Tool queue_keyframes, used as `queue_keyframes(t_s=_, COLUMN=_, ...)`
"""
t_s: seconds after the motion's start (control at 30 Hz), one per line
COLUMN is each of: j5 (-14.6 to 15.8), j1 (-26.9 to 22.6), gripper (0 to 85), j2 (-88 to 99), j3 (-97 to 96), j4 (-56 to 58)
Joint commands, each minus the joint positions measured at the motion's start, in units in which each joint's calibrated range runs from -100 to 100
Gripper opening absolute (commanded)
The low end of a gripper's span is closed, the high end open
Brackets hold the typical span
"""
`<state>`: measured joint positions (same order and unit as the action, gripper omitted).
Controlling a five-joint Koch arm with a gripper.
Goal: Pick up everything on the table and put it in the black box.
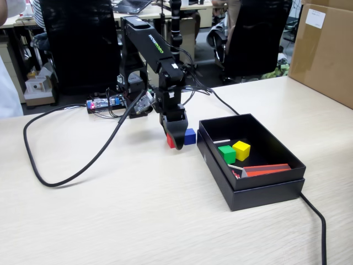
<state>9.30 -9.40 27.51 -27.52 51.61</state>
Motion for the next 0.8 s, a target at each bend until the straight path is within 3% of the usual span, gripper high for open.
queue_keyframes(t_s=0.0, j5=0.9, j1=0.2, gripper=31.8, j2=-0.4, j3=3.8, j4=0.1)
queue_keyframes(t_s=0.13, j5=1.1, j1=1.0, gripper=14.8, j2=0.4, j3=4.9, j4=-0.9)
queue_keyframes(t_s=0.37, j5=-1.1, j1=3.8, gripper=14.4, j2=11.1, j3=6.6, j4=1.4)
queue_keyframes(t_s=0.5, j5=-3.4, j1=3.6, gripper=14.4, j2=15.6, j3=18.9, j4=4.1)
queue_keyframes(t_s=0.77, j5=-5.5, j1=-1.1, gripper=14.2, j2=-9.6, j3=55.5, j4=9.5)
